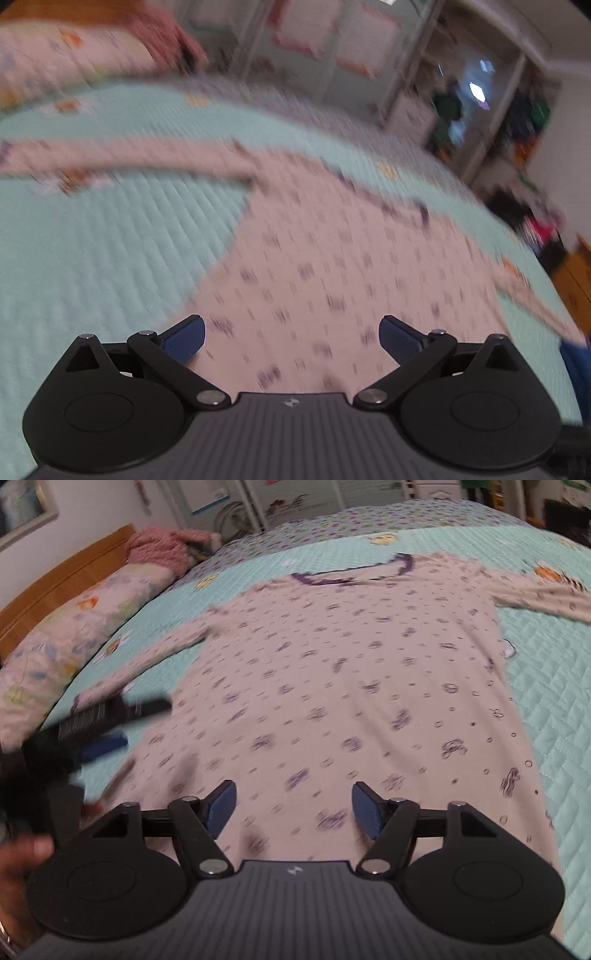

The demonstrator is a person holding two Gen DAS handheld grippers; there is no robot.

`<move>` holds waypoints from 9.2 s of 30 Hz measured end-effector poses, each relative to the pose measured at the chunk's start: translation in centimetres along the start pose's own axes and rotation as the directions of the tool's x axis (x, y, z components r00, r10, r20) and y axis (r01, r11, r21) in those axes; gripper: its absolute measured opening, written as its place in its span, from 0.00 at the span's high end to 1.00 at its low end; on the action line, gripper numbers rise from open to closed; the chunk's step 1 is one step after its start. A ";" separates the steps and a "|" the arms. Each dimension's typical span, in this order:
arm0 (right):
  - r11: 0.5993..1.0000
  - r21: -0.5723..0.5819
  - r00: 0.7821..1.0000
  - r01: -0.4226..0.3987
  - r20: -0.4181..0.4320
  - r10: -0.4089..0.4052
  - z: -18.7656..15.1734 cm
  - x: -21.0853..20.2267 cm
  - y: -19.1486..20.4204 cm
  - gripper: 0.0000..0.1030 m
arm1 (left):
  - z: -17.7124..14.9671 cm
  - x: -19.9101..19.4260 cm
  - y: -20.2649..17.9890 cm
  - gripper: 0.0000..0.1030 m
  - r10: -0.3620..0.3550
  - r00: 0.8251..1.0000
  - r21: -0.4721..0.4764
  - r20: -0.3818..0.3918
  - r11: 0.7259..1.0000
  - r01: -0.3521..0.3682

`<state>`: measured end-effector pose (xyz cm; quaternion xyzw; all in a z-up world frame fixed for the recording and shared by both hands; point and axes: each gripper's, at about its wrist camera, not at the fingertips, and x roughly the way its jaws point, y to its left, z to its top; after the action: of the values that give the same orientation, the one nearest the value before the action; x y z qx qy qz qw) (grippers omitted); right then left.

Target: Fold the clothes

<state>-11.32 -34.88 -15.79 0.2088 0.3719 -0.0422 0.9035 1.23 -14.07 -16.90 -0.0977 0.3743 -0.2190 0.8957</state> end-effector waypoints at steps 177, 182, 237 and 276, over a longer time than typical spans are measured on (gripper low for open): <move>0.954 -0.102 0.909 -0.283 0.290 0.300 23.1 12.8 15.9 0.98 | 4.4 1.6 13.4 0.00 -0.350 0.936 -0.312 -0.040 0.894 0.322; 0.954 -0.080 0.910 -0.288 0.289 0.299 22.7 12.2 14.1 0.98 | 4.6 1.9 12.4 0.00 -0.378 0.916 -0.213 -0.135 0.914 0.346; 0.945 -0.059 0.893 -0.323 0.310 0.325 23.8 12.3 13.8 0.97 | 4.3 3.4 11.8 0.96 -0.382 0.894 -0.239 -0.236 0.914 0.327; 0.990 0.140 0.778 -0.001 0.622 -0.088 23.6 -2.2 -6.4 0.97 | 2.6 4.4 1.8 0.96 -0.342 0.860 0.081 -0.378 0.913 0.399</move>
<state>1.04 -50.47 -1.49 0.2339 0.0518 -0.1546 0.9585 6.39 -14.50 -18.47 -0.0564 0.4859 -0.4301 0.7587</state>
